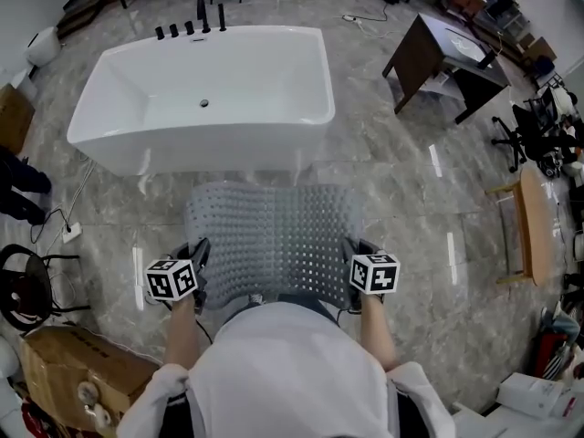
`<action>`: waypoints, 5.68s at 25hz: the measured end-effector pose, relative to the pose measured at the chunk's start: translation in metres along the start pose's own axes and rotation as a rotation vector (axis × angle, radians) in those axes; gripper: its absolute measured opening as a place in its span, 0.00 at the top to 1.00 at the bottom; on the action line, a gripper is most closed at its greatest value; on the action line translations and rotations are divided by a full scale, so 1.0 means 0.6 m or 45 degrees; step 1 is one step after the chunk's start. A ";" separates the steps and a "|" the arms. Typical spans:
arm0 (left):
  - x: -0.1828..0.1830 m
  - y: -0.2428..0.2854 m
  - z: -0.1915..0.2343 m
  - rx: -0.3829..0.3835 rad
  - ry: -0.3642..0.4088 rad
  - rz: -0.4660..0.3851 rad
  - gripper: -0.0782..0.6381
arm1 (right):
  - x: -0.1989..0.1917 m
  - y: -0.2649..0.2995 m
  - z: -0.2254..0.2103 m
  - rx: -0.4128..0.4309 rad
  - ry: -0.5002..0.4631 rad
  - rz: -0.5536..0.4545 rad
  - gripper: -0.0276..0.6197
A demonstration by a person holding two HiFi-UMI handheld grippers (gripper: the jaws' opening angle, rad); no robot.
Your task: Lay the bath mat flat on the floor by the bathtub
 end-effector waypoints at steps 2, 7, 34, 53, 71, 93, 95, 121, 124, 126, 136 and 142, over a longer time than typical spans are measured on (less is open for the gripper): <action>0.010 0.020 -0.011 0.011 -0.014 -0.010 0.83 | 0.016 0.011 -0.021 0.016 -0.012 0.011 0.89; 0.016 0.057 -0.032 0.058 -0.030 -0.018 0.83 | 0.043 0.034 -0.066 0.048 -0.050 0.028 0.89; 0.208 0.193 0.147 -0.088 0.108 0.085 0.83 | 0.164 0.209 0.006 -0.131 0.062 -0.002 0.89; 0.234 0.279 0.097 0.040 0.042 0.021 0.83 | 0.233 0.276 -0.084 -0.026 -0.046 0.035 0.89; 0.204 0.362 0.109 0.079 0.053 0.079 0.83 | 0.198 0.357 -0.152 -0.071 -0.007 0.111 0.89; 0.103 0.470 0.156 0.130 0.002 0.153 0.83 | 0.104 0.472 -0.214 -0.083 0.008 0.219 0.89; 0.097 0.481 0.162 0.134 0.001 0.161 0.83 | 0.097 0.484 -0.218 -0.084 0.012 0.228 0.89; -0.029 0.657 0.252 0.153 -0.019 0.284 0.83 | -0.032 0.671 -0.269 -0.081 0.010 0.353 0.89; -0.042 0.672 0.261 0.152 -0.013 0.299 0.83 | -0.048 0.687 -0.271 -0.077 0.009 0.367 0.89; -0.051 0.683 0.267 0.149 -0.010 0.307 0.83 | -0.058 0.697 -0.275 -0.078 0.010 0.376 0.89; -0.102 0.742 0.308 0.159 -0.043 0.322 0.83 | -0.114 0.763 -0.308 -0.095 -0.011 0.415 0.89; -0.144 0.773 0.336 0.176 -0.035 0.335 0.83 | -0.144 0.806 -0.317 -0.094 -0.022 0.429 0.89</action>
Point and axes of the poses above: the fingertips, and each gripper's own axes: y forward along the fingers, z to its left, x out of its top, the point moved 1 cm from there along -y, backward along the fingers, and after that the axes turned 2 degrees about -z, right-handed, at the moved point
